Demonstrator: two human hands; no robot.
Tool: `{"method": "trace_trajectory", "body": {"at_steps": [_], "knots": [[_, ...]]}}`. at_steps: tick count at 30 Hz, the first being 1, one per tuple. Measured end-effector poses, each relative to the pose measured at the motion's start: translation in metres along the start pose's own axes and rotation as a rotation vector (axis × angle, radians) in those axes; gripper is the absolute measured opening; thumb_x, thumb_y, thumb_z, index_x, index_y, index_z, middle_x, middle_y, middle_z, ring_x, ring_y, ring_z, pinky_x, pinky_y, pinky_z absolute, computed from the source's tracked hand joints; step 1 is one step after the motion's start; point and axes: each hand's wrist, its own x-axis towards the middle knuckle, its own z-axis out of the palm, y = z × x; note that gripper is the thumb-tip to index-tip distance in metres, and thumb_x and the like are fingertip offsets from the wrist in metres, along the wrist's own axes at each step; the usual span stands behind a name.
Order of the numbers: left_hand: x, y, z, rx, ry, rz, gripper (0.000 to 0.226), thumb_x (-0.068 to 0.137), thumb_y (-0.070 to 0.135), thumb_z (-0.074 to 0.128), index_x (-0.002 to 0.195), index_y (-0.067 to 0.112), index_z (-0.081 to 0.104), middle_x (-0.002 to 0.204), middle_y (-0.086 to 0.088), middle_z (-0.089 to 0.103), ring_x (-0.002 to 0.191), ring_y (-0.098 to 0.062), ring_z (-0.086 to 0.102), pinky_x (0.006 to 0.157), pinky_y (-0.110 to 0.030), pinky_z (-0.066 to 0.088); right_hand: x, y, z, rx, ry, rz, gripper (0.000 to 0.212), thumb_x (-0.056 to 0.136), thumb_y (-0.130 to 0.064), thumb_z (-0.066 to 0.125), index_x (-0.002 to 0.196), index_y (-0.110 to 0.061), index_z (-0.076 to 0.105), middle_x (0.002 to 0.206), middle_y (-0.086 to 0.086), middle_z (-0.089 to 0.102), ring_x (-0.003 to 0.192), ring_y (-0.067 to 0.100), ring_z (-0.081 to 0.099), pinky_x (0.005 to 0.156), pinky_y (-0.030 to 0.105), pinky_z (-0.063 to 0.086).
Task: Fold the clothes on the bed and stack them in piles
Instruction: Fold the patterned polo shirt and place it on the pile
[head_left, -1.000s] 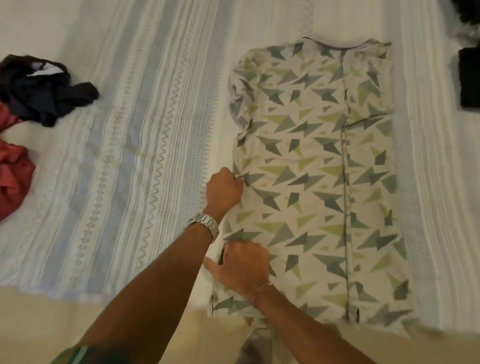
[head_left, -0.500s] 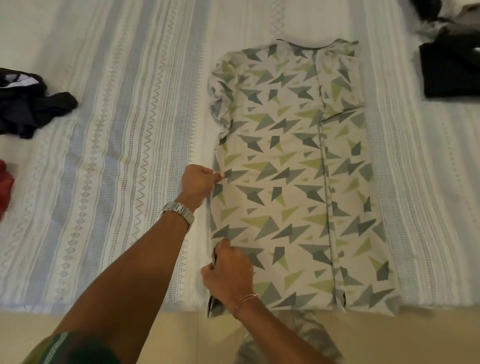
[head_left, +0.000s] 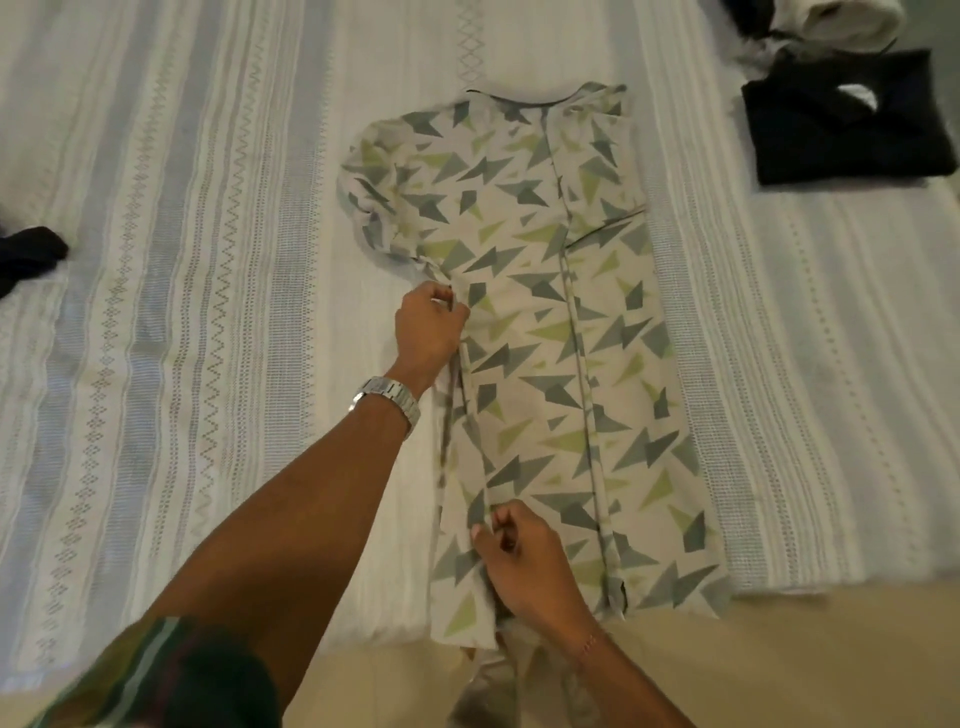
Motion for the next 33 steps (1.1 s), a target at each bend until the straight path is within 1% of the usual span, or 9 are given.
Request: {"method": "trace_trajectory", "body": {"at_steps": [4, 7, 11, 15, 18, 21, 25, 28, 33], "knots": [[-0.004, 0.013, 0.052, 0.121, 0.011, 0.024, 0.013, 0.087, 0.017, 0.068, 0.079, 0.012, 0.059, 0.067, 0.005, 0.057, 0.065, -0.013, 0.055, 0.054, -0.022, 0.038, 0.003, 0.023, -0.032, -0.014, 0.041, 0.053, 0.025, 0.099, -0.027, 0.064, 0.077, -0.021, 0.052, 0.061, -0.008, 0.051, 0.053, -0.002, 0.048, 0.059, 0.015, 0.041], [-0.008, 0.019, 0.081, 0.191, 0.018, 0.061, 0.014, 0.091, 0.019, 0.065, 0.087, 0.013, 0.053, 0.07, 0.007, 0.052, 0.062, -0.006, 0.048, 0.052, -0.024, 0.033, 0.005, 0.037, -0.05, -0.054, 0.088, 0.063, 0.023, 0.103, -0.03, 0.056, 0.083, -0.022, 0.048, 0.066, -0.008, 0.052, 0.056, 0.002, 0.048, 0.057, 0.016, 0.041], [-0.009, 0.02, 0.105, 0.293, 0.015, 0.112, 0.022, 0.096, 0.024, 0.062, 0.103, 0.004, 0.056, 0.082, -0.002, 0.059, 0.071, -0.019, 0.054, 0.06, -0.029, 0.038, 0.006, 0.049, -0.063, -0.127, 0.234, 0.019, 0.015, 0.106, -0.03, 0.048, 0.094, -0.021, 0.047, 0.071, -0.005, 0.059, 0.06, 0.005, 0.054, 0.052, 0.016, 0.04], [-0.009, 0.023, 0.116, 0.431, 0.02, 0.15, 0.025, 0.099, 0.023, 0.056, 0.113, 0.002, 0.054, 0.086, -0.004, 0.06, 0.074, -0.022, 0.056, 0.063, -0.032, 0.039, 0.004, 0.054, -0.068, -0.435, 0.294, -0.05, 0.015, 0.107, -0.036, 0.04, 0.106, -0.021, 0.042, 0.07, -0.01, 0.05, 0.055, 0.006, 0.045, 0.043, 0.019, 0.028], [-0.006, 0.024, 0.119, 0.476, 0.018, 0.168, 0.027, 0.099, 0.027, 0.054, 0.112, 0.004, 0.054, 0.092, -0.009, 0.065, 0.079, -0.027, 0.061, 0.064, -0.036, 0.045, 0.002, 0.058, -0.071, -0.538, 0.382, -0.087, 0.017, 0.102, -0.035, 0.054, 0.101, -0.021, 0.044, 0.059, -0.011, 0.049, 0.042, 0.011, 0.044, 0.041, 0.014, 0.019], [-0.006, 0.021, 0.118, 0.481, 0.009, 0.191, 0.025, 0.1, 0.031, 0.052, 0.107, 0.007, 0.054, 0.09, -0.009, 0.066, 0.079, -0.029, 0.063, 0.068, -0.042, 0.054, 0.0, 0.064, -0.073, -0.669, 0.462, -0.123, 0.03, 0.091, -0.04, 0.068, 0.095, -0.024, 0.043, 0.055, -0.011, 0.054, 0.038, 0.013, 0.051, 0.038, 0.022, 0.033], [-0.017, 0.015, 0.111, 0.536, 0.007, 0.314, 0.025, 0.104, 0.031, 0.045, 0.11, 0.01, 0.058, 0.092, -0.006, 0.067, 0.079, -0.026, 0.064, 0.067, -0.04, 0.052, 0.001, 0.067, -0.072, -0.75, 0.571, -0.264, 0.029, 0.091, -0.04, 0.07, 0.106, -0.019, 0.055, 0.086, -0.003, 0.059, 0.069, 0.015, 0.054, 0.055, 0.03, 0.049], [-0.03, 0.005, 0.097, 0.616, 0.021, 0.406, 0.029, 0.105, 0.031, 0.045, 0.122, 0.012, 0.059, 0.102, -0.006, 0.069, 0.085, -0.024, 0.065, 0.065, -0.032, 0.042, -0.001, 0.066, -0.055, -0.684, 0.444, -0.509, 0.031, 0.094, -0.05, 0.062, 0.108, -0.024, 0.055, 0.097, -0.004, 0.057, 0.082, 0.012, 0.051, 0.071, 0.027, 0.052], [-0.054, -0.016, 0.07, 0.691, 0.099, 0.313, 0.027, 0.103, 0.034, 0.048, 0.114, 0.01, 0.054, 0.105, -0.006, 0.061, 0.092, -0.023, 0.059, 0.067, -0.034, 0.037, -0.014, 0.065, -0.028, -0.903, 0.043, -0.702, 0.087, 0.057, -0.077, 0.078, 0.124, -0.028, 0.053, 0.116, -0.005, 0.059, 0.1, 0.013, 0.056, 0.088, 0.028, 0.053]]}}
